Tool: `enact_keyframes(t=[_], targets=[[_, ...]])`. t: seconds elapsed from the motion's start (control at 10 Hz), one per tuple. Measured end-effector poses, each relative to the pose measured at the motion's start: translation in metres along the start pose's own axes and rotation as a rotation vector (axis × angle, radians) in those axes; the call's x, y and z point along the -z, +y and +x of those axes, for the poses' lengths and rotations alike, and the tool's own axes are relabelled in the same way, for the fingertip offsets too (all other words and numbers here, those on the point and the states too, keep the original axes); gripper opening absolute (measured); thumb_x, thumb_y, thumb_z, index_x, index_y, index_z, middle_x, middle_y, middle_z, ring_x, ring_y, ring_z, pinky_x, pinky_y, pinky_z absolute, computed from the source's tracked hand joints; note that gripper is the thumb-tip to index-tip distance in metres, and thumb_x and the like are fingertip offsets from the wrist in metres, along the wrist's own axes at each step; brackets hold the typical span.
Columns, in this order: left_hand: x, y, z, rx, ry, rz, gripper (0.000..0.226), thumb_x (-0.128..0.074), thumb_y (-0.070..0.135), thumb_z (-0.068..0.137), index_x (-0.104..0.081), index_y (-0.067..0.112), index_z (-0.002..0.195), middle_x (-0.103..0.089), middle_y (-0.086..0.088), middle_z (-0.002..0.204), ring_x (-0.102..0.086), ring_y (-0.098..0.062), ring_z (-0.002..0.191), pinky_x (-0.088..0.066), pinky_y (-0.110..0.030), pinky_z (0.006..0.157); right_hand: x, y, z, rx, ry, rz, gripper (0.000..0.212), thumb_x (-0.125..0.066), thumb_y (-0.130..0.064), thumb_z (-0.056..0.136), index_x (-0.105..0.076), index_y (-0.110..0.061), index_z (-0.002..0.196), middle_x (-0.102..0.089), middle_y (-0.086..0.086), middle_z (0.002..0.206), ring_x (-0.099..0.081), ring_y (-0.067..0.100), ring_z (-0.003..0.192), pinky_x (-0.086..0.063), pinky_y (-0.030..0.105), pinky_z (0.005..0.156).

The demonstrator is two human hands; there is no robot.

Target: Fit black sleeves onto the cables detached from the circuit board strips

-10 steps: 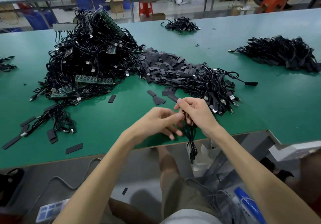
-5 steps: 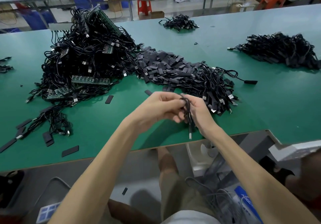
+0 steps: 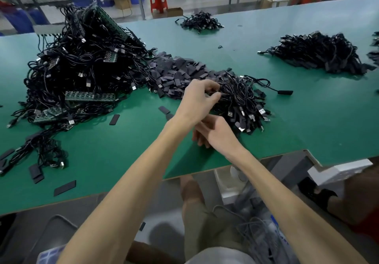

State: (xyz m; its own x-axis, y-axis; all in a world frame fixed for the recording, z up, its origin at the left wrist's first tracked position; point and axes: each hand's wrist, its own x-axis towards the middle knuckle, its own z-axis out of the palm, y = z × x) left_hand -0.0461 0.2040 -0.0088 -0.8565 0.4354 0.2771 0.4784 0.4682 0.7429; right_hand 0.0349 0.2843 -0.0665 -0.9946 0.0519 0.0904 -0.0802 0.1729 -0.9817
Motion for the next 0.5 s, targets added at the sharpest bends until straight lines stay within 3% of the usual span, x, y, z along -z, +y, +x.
enact_keyframes(t=[0.1, 0.2, 0.3, 0.4, 0.5], targets=[[-0.005, -0.025, -0.026, 0.005, 0.023, 0.006, 0.023, -0.063, 0.021, 0.098, -0.073, 0.021, 0.118, -0.059, 0.001, 0.116, -0.062, -0.002, 0.089, -0.044, -0.010, 0.088, 0.001, 0.001, 0.001, -0.008, 0.003, -0.134, 0.022, -0.053, -0.003, 0.097, -0.066, -0.004, 0.079, -0.069, 0.000, 0.061, -0.058, 0.010, 0.047, -0.041, 0.026, 0.043], [-0.002, -0.044, -0.052, 0.120, 0.113, -0.070, 0.025, -0.055, 0.025, 0.103, -0.074, 0.019, 0.119, -0.061, 0.000, 0.114, -0.059, -0.004, 0.095, -0.046, -0.026, 0.099, -0.003, -0.002, 0.000, 0.016, -0.053, -0.181, 0.019, -0.059, 0.001, 0.094, -0.069, -0.015, 0.089, -0.069, -0.002, 0.064, -0.059, 0.009, 0.050, -0.042, 0.019, 0.045], [0.009, -0.049, -0.086, 0.058, 0.126, -0.051, 0.034, -0.055, 0.024, 0.104, -0.062, 0.020, 0.138, -0.053, -0.002, 0.128, -0.057, -0.003, 0.109, -0.044, -0.020, 0.101, -0.002, -0.002, -0.002, 0.026, -0.081, -0.159, 0.017, -0.061, -0.001, 0.094, -0.070, -0.014, 0.101, -0.070, 0.009, 0.071, -0.061, 0.013, 0.055, -0.042, 0.017, 0.049], [0.023, -0.044, -0.131, -0.013, 0.127, 0.033, 0.043, -0.058, 0.026, 0.103, -0.053, 0.022, 0.146, -0.045, 0.001, 0.137, -0.046, -0.006, 0.129, -0.036, -0.021, 0.111, -0.001, 0.002, -0.002, 0.108, -0.053, -0.192, 0.009, -0.067, -0.015, 0.097, -0.068, -0.014, 0.106, -0.067, -0.006, 0.070, -0.063, 0.012, 0.058, -0.046, 0.017, 0.055], [0.026, -0.031, -0.191, 0.006, 0.166, 0.075, 0.049, -0.060, 0.021, 0.101, -0.050, 0.018, 0.149, -0.044, 0.002, 0.141, -0.045, -0.011, 0.134, -0.038, -0.031, 0.114, -0.005, 0.001, -0.011, 0.247, -0.031, -0.379, 0.028, -0.072, -0.039, 0.093, -0.064, -0.024, 0.115, -0.065, -0.012, 0.085, -0.061, 0.008, 0.074, -0.045, 0.014, 0.070]])
